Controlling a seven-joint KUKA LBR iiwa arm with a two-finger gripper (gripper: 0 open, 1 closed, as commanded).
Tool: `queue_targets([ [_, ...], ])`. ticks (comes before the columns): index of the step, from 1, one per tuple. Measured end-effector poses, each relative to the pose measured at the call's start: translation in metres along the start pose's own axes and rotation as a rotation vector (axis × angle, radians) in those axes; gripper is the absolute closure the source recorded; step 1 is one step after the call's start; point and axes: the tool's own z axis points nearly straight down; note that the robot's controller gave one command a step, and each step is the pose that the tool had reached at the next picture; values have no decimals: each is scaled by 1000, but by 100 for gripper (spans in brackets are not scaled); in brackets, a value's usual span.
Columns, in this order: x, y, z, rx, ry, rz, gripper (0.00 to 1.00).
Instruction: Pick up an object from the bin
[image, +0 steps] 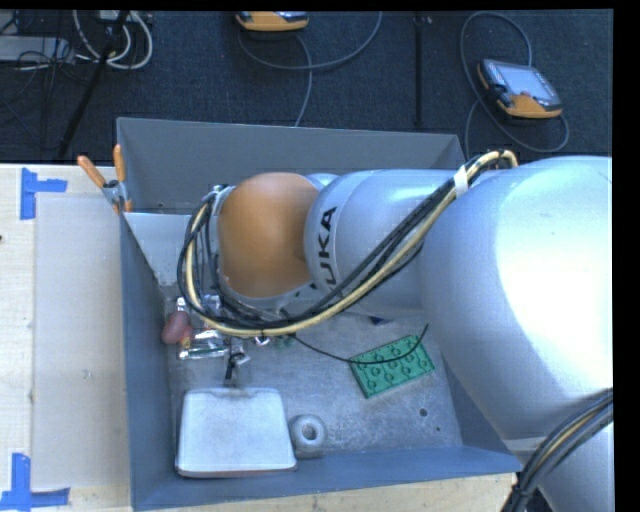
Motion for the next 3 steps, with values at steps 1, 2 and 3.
queue_targets([
  [1,0,0,0,-2,2,5,100],
  [2,16,8,-128,0,-7,-96,100],
  [3,19,8,-204,1,-9,-76,100],
])
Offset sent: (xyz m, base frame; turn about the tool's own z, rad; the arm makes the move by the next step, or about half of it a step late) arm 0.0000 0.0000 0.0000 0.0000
